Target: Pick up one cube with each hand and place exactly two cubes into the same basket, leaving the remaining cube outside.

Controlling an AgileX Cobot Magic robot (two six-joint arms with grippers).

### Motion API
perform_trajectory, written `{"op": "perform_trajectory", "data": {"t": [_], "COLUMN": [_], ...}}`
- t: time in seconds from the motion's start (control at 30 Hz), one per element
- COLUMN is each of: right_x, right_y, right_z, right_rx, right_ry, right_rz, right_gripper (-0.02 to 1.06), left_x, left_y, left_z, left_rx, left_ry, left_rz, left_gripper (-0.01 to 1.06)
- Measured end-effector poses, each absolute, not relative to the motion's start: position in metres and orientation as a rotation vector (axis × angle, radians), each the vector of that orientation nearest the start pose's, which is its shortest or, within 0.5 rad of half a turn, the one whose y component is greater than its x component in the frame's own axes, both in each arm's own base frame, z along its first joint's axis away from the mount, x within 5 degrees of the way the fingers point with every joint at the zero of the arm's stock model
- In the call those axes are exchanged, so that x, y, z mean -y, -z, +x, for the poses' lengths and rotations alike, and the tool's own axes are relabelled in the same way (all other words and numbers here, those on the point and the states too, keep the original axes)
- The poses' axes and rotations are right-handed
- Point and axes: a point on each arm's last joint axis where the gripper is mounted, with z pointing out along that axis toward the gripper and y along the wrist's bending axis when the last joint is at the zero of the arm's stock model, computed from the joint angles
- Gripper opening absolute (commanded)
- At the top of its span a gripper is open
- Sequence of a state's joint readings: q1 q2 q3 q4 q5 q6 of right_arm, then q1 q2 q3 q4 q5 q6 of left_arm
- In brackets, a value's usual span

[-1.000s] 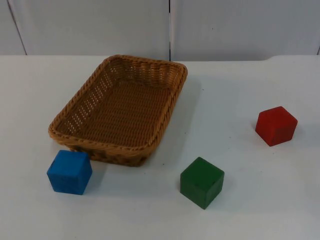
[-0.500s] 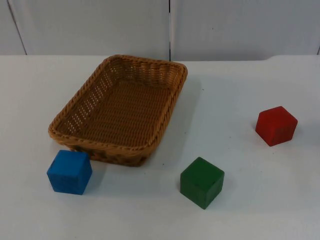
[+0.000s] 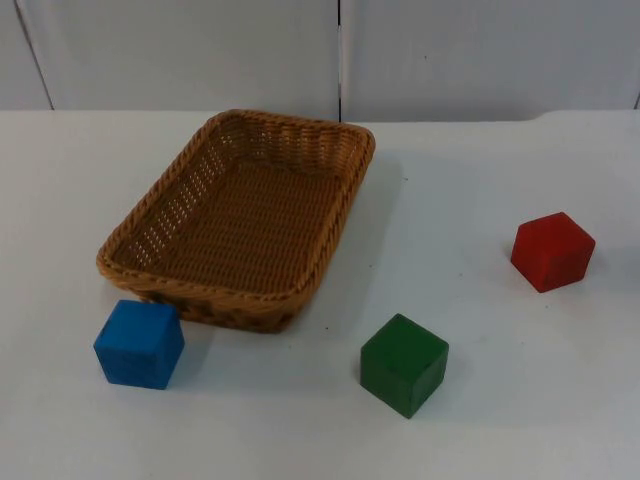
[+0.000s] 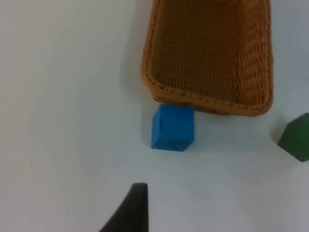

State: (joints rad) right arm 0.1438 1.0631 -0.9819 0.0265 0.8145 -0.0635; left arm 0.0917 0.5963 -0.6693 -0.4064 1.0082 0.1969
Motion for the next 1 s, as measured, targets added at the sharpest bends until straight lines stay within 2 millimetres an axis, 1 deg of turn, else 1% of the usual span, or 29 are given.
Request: {"op": "perform_trajectory", "data": {"t": [0.17, 0.27, 0.3, 0.37, 0.47, 0.5, 0.67, 0.7, 0.73, 0.83, 0.93, 0.97, 1.0], "right_x": [-0.033, -0.035, -0.035, -0.037, -0.047, -0.047, -0.068, -0.073, -0.073, -0.082, -0.085, -0.085, -0.087], "right_y": [-0.346, -0.347, -0.347, -0.347, -0.350, -0.350, -0.352, -0.352, -0.352, -0.348, -0.343, -0.343, -0.341], "right_z": [0.217, 0.226, 0.226, 0.232, 0.240, 0.240, 0.257, 0.261, 0.261, 0.274, 0.285, 0.285, 0.291], "right_rx": [-2.386, -2.405, -2.405, -2.409, -2.407, -2.407, -2.403, -2.402, -2.402, -2.425, -2.456, -2.456, -2.475], "right_ry": [-0.061, -0.058, -0.058, -0.058, -0.072, -0.072, -0.102, -0.106, -0.106, -0.112, -0.109, -0.109, -0.108], "right_rz": [-0.256, -0.265, -0.265, -0.284, -0.329, -0.329, -0.412, -0.429, -0.429, -0.457, -0.464, -0.464, -0.468], "right_gripper": [1.05, 1.05, 1.05, 1.05, 1.05, 1.05, 1.05, 1.05, 1.05, 1.05, 1.05, 1.05, 1.05], "left_x": [0.024, 0.023, 0.023, 0.023, 0.023, 0.023, 0.026, 0.027, 0.027, 0.029, 0.034, 0.034, 0.039], "left_y": [-0.312, -0.320, -0.320, -0.328, -0.340, -0.340, -0.352, -0.353, -0.353, -0.356, -0.356, -0.356, -0.356], "left_z": [0.107, 0.118, 0.118, 0.127, 0.138, 0.138, 0.155, 0.158, 0.158, 0.166, 0.171, 0.171, 0.174], "left_rx": [-2.386, -2.393, -2.393, -2.388, -2.369, -2.369, -2.355, -2.360, -2.360, -2.361, -2.363, -2.363, -2.363], "left_ry": [0.408, 0.408, 0.408, 0.408, 0.425, 0.425, 0.476, 0.491, 0.491, 0.520, 0.534, 0.534, 0.547], "left_rz": [0.062, 0.090, 0.090, 0.101, 0.125, 0.125, 0.160, 0.173, 0.173, 0.204, 0.255, 0.255, 0.292], "left_gripper": [1.05, 1.05, 1.05, 1.05, 1.05, 1.05, 1.05, 1.05, 1.05, 1.05, 1.05, 1.05, 1.05]}}
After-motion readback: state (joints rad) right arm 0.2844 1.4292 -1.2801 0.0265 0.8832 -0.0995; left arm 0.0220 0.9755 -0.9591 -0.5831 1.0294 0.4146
